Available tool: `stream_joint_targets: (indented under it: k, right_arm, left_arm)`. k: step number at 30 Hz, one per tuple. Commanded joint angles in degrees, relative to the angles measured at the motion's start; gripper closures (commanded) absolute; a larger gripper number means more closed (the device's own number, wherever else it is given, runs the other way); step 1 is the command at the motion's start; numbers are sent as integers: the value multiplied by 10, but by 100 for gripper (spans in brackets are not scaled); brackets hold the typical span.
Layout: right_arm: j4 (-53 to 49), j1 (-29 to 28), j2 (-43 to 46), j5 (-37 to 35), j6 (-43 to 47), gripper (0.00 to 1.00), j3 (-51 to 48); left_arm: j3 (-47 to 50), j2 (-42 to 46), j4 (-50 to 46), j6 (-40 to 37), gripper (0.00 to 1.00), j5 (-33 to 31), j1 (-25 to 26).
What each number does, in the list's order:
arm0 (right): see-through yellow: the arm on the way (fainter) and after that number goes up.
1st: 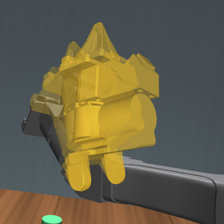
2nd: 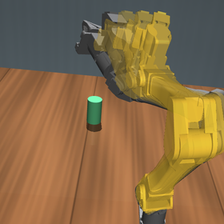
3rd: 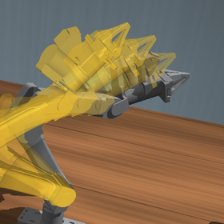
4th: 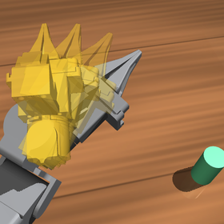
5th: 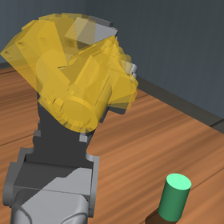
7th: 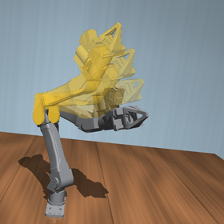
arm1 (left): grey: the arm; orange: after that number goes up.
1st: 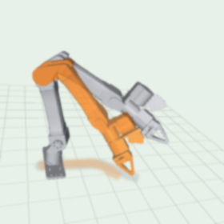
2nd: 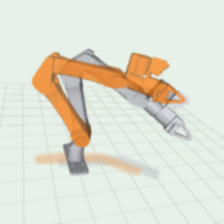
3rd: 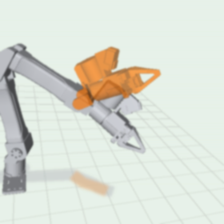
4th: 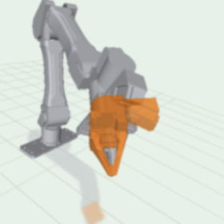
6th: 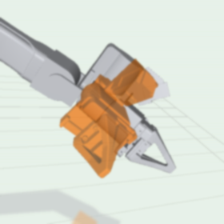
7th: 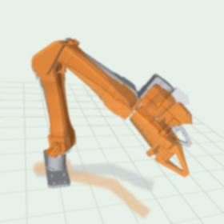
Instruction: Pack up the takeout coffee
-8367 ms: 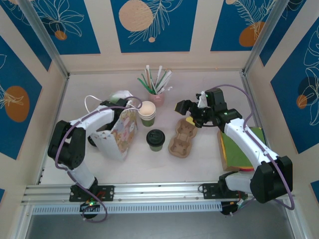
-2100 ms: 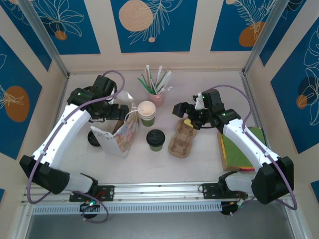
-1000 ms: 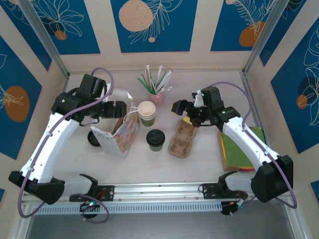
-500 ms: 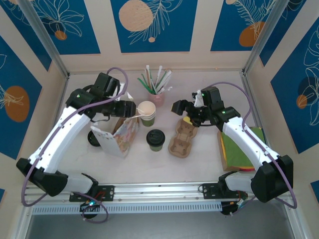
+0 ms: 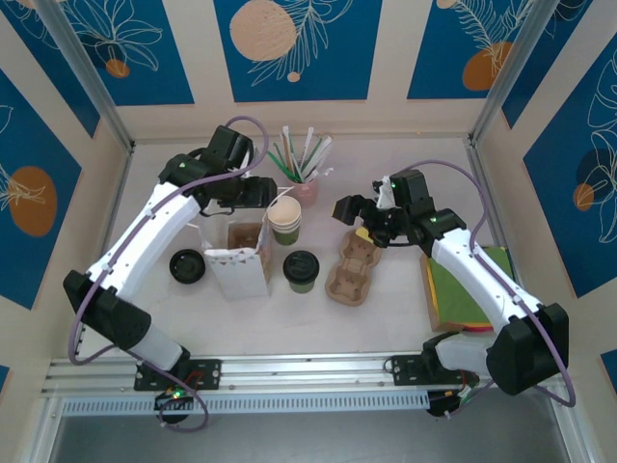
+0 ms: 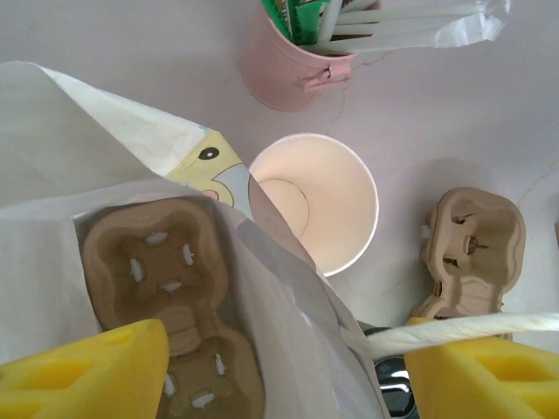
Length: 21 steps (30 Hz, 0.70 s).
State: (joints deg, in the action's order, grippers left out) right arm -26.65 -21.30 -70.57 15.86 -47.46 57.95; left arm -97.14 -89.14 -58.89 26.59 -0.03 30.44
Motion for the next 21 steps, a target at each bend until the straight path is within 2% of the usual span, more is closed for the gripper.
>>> stream_joint_targets:
  k: [1,8,13,21]
  right_arm:
    - [-11,4,13,0,5,1,-8]
    - [-13,6,12,-1,5,1,-6]
    - [-11,5,6,0,6,1,-3]
    - [-8,4,-2,5,6,1,5]
  left_arm:
    - [-18,2,19,18,29,-1,5]
    - [-28,27,-20,25,27,-35,5]
    - [-5,75,-26,47,28,-51,4]
    - [-34,81,-78,73,36,-103,5]
